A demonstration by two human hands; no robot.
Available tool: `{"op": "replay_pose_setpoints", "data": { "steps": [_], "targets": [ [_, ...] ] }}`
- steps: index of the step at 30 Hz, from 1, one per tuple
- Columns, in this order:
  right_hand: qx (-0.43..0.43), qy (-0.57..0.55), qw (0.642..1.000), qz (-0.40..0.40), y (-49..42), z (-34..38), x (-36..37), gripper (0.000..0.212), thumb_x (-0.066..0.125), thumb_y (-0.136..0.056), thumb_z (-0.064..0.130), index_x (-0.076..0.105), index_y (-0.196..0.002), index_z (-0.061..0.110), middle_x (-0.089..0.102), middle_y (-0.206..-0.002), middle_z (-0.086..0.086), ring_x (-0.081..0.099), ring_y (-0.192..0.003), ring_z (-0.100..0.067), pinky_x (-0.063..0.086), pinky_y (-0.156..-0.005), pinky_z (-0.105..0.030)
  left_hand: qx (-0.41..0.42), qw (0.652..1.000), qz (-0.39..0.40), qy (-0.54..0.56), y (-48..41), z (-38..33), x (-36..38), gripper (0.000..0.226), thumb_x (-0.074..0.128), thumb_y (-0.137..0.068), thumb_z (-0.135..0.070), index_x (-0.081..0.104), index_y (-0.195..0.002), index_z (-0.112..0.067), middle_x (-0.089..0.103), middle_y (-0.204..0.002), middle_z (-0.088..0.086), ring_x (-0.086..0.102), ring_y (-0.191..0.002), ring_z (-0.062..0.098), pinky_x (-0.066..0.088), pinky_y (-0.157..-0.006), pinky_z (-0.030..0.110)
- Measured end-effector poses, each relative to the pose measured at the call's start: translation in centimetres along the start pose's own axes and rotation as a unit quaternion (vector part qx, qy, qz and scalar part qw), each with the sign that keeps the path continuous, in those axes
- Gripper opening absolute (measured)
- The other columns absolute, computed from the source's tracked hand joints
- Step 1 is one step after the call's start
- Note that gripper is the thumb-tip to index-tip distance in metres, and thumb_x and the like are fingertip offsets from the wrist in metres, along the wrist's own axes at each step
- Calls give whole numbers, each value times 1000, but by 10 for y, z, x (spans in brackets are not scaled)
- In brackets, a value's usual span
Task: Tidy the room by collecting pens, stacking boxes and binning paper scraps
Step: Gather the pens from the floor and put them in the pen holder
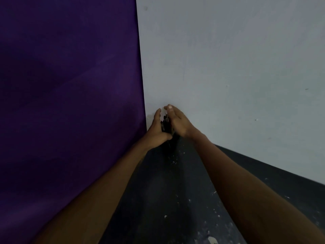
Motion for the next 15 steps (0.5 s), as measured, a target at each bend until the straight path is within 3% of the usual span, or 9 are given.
{"op": "replay_pose_setpoints", "data": {
  "steps": [2, 4, 6, 8, 11, 13, 15],
  "targets": [
    [8, -7, 1000, -26, 3, -5, -10, 49, 25, -105, 35, 54, -127, 1, 59, -125, -10, 54, -116, -22, 42, -87, -21, -10, 1000, -4, -1, 4, 4, -5, 107, 62, -81, 1, -13, -151, -31, 2, -161, -3, 10, -145, 12, 19, -106, 23],
    [9, 3, 999, -40, 5, -8, -17, 47, 27, -104, 37, 58, -121, 6, 60, -110, 0, 55, -105, -14, 39, -87, -22, -12, 1000, -17, -4, 9, 4, -9, 100, 60, -82, 1, -3, -152, -30, 8, -160, -2, 17, -143, 13, 21, -103, 19],
    [28, 15, 998, -45, 8, -10, -24, 43, 33, -102, 41, 61, -116, 10, 60, -104, 3, 56, -99, -13, 39, -83, -23, -5, 1000, -23, -7, 15, -1, -11, 89, 59, -83, 3, 9, -152, -24, 23, -155, 0, 29, -127, 5, 26, -91, 1],
    [50, 38, 997, -38, 13, -12, -26, 43, 39, -100, 45, 62, -117, 13, 63, -111, -1, 56, -101, -14, 37, -84, -24, 3, 1000, -19, -11, 24, -6, -12, 82, 58, -84, 4, 17, -151, -20, 30, -151, 2, 32, -121, 2, 28, -76, -11],
    [61, 63, 994, -60, 30, -10, -35, 39, 47, -95, 46, 65, -113, 16, 67, -113, -3, 59, -99, -15, 38, -82, -23, -4, 1000, -25, -8, 43, -10, -15, 76, 57, -86, 4, 21, -150, -17, 29, -154, 4, 29, -138, 14, 27, -96, 4],
    [65, 64, 992, -85, 42, -6, -42, 37, 52, -93, 46, 65, -111, 17, 67, -110, -3, 60, -97, -15, 38, -80, -23, 3, 1000, -29, -4, 56, -14, -16, 70, 56, -88, 5, 25, -147, -14, 39, -143, -2, 33, -132, 13, 31, -88, -3],
    [66, 66, 991, -100, 54, 0, -47, 37, 54, -91, 47, 65, -110, 16, 66, -106, -1, 59, -93, -15, 37, -77, -23, 5, 999, -40, -17, 71, -17, -18, 66, 56, -89, 2, 28, -146, -15, 40, -140, -3, 33, -129, 12, 31, -91, 5]
  ]
}}
Point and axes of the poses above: each hand's wrist, its own y-axis away from the middle knuckle, its own x-axis out of the palm, z = x × y, the point moved 10 cm from there along -y, towards the middle knuckle
